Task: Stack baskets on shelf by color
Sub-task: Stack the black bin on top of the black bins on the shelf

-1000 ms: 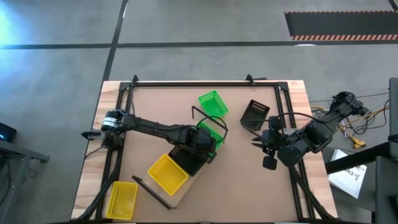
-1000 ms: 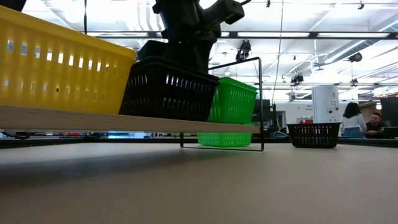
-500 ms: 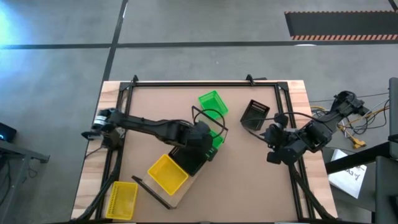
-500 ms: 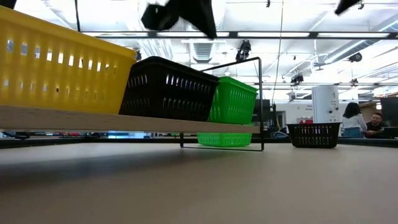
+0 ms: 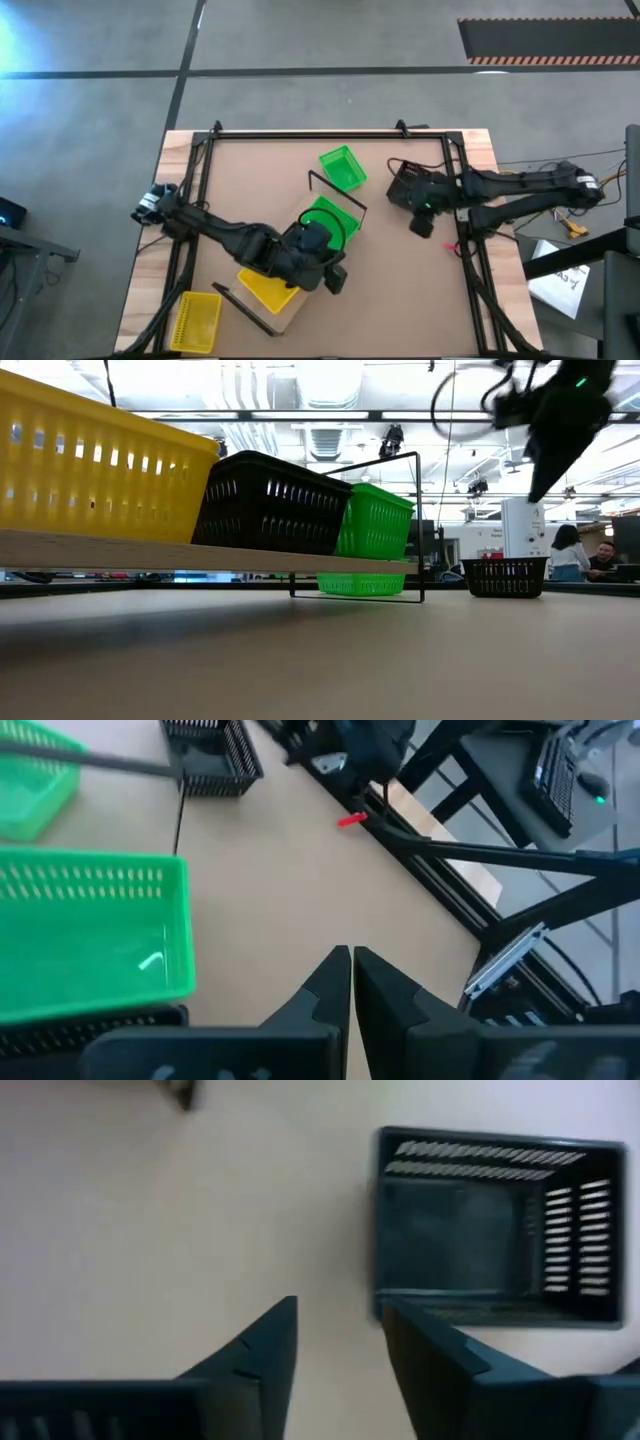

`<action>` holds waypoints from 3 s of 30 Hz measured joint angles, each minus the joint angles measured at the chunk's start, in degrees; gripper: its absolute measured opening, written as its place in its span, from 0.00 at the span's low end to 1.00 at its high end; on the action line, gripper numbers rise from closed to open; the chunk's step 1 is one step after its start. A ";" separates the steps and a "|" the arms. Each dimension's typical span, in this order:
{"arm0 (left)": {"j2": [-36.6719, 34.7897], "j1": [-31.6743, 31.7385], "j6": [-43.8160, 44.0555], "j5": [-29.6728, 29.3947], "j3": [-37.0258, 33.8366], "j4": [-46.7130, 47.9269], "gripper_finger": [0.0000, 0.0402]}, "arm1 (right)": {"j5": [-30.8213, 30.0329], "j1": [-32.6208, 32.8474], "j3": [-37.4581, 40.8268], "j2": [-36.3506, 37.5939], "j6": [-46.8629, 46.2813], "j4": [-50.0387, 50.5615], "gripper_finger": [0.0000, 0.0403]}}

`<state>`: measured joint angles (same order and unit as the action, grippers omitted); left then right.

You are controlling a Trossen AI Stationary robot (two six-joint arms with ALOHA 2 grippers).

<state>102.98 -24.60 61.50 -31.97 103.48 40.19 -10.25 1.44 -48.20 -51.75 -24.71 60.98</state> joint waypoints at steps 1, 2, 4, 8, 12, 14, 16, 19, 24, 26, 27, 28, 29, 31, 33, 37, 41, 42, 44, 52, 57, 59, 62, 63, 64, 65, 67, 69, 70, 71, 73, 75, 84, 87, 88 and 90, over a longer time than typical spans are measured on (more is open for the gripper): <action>0.06 -0.33 1.07 -0.04 -0.02 -0.01 0.00 | 0.07 -2.29 0.17 -1.08 1.91 -0.83 0.36; 0.11 -0.64 1.66 -0.06 -0.02 0.01 0.00 | 0.14 -4.30 0.17 -2.23 3.85 -1.64 0.39; 0.11 -1.19 2.59 -0.10 -0.02 -0.06 0.00 | 0.61 -7.45 0.19 -4.69 7.29 -3.66 0.43; 0.11 -2.51 2.68 -0.09 -0.02 -0.08 0.00 | 3.83 -11.74 0.19 -9.76 13.87 -6.80 0.46; 0.11 -3.64 2.66 -0.09 -0.33 -0.12 0.00 | 4.80 -13.88 0.19 -14.27 16.82 -7.47 0.46; 0.11 -4.20 2.64 -0.09 -0.49 -0.05 0.00 | 4.75 -14.32 0.19 -16.36 17.83 -7.54 0.46; 0.11 -4.80 2.64 -0.09 -0.66 -0.15 0.00 | 4.71 -14.55 0.19 -18.33 18.94 -8.17 0.45; 0.11 -5.75 2.43 -0.07 -0.85 -0.16 0.00 | 4.27 -14.64 0.19 -21.21 19.85 -10.48 0.44; 0.11 -7.18 2.40 -0.09 -1.52 -0.22 0.00 | 4.27 -14.90 0.19 -25.56 19.56 -12.97 0.44; 0.11 -8.01 2.40 -0.07 -1.64 -0.17 0.00 | 4.25 -14.90 0.19 -27.16 19.81 -13.52 0.43; 0.11 -8.47 2.40 -0.07 -1.64 -0.23 0.00 | 4.25 -14.90 0.19 -27.75 19.93 -13.73 0.42; 0.11 -8.89 2.43 -0.09 -1.64 -0.23 0.00 | 4.25 -14.90 0.19 -28.29 20.18 -13.71 0.40; 0.11 -9.25 2.50 -0.08 -1.70 -0.31 0.00 | 4.24 -14.90 0.19 -28.78 20.49 -13.74 0.37; 0.11 -9.98 2.51 -0.04 -1.85 -0.24 0.00 | 4.05 -14.90 0.19 -29.44 21.15 -13.86 0.29; 0.11 -10.54 2.51 -0.04 -1.90 -0.19 0.00 | 3.00 -14.87 0.21 -29.47 21.29 -13.78 0.20; 0.11 -11.46 3.49 -0.04 -1.88 0.88 0.00 | 2.64 -14.45 0.21 -26.29 19.70 -12.06 0.04; -0.02 -12.14 11.80 -0.05 -1.15 10.88 0.00 | 2.76 -11.50 0.21 -18.32 16.99 -7.88 0.02; -0.22 -12.34 13.49 -0.07 -1.14 13.71 0.00 | 2.74 -10.41 0.03 -16.03 16.46 -6.23 0.02; -0.68 -12.63 16.64 -0.04 -1.42 18.16 0.00 | 2.75 -7.93 -0.96 -11.42 14.98 -2.66 0.02; -6.30 -12.85 14.86 -6.98 -1.54 25.05 0.00 | -4.13 8.98 -18.22 -2.25 2.95 6.01 0.02; -11.75 -12.74 7.43 -17.34 -1.72 25.39 0.00 | -10.36 19.38 -32.95 -7.21 6.01 1.93 0.02; -14.02 -12.74 5.48 -21.12 -1.86 25.39 0.00 | -10.35 21.60 -37.42 -10.61 11.37 -0.23 0.02; -17.23 -12.75 5.11 -25.26 -2.22 25.36 0.00 | -7.92 22.64 -42.91 -17.31 19.92 -1.98 0.02; -17.99 -12.81 5.09 -26.10 -2.30 25.26 0.00 | -6.21 22.61 -44.34 -19.72 22.91 -2.16 0.02; -18.83 -12.87 5.09 -26.93 -2.34 25.01 0.00 | -4.40 22.57 -45.71 -22.27 25.96 -2.14 0.02; -19.58 -13.01 5.09 -27.22 -2.46 24.93 0.00 | -2.83 22.57 -46.96 -25.00 29.00 -2.33 0.02; -20.95 -13.37 5.07 -27.37 -2.63 24.94 0.00 | -1.12 22.53 -49.35 -30.56 35.91 -3.50 0.02; -21.66 -13.41 4.12 -27.44 -2.69 24.82 0.00 | -0.23 22.52 -51.98 -36.21 41.86 -3.57 0.02; -21.75 -13.44 3.63 -27.54 -2.69 24.71 0.00 | -0.17 22.40 -53.26 -38.76 44.38 -3.47 0.02; -21.77 -13.44 3.09 -27.54 -2.71 24.71 0.00 | -0.11 22.17 -54.72 -41.64 46.64 -3.54 0.02; -21.61 -13.44 2.62 -27.38 -2.78 24.69 0.00 | 0.01 21.54 -57.41 -46.58 49.44 -3.58 0.02; -21.28 -13.42 2.59 -27.36 -2.78 24.61 0.00 | 0.29 20.77 -60.24 -51.26 51.01 -3.33 0.02; -19.06 -13.44 2.60 -27.07 -2.80 23.64 0.00 | 5.92 17.13 -69.84 -63.05 52.85 0.66 0.02; -18.79 -13.44 2.60 -26.88 -2.82 23.18 0.00 | 5.78 16.37 -70.80 -64.68 52.85 2.12 0.02; -18.78 -13.44 2.60 -26.86 -2.82 23.16 0.00 | 5.76 16.24 -70.85 -64.90 52.85 2.14 0.02; -18.78 -13.56 2.60 -26.86 -2.82 22.96 0.00 | 5.78 16.17 -70.86 -65.24 52.90 1.64 0.02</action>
<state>84.20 -38.16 64.10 -58.83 100.66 63.16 -4.47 17.61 -119.06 -116.99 28.19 62.61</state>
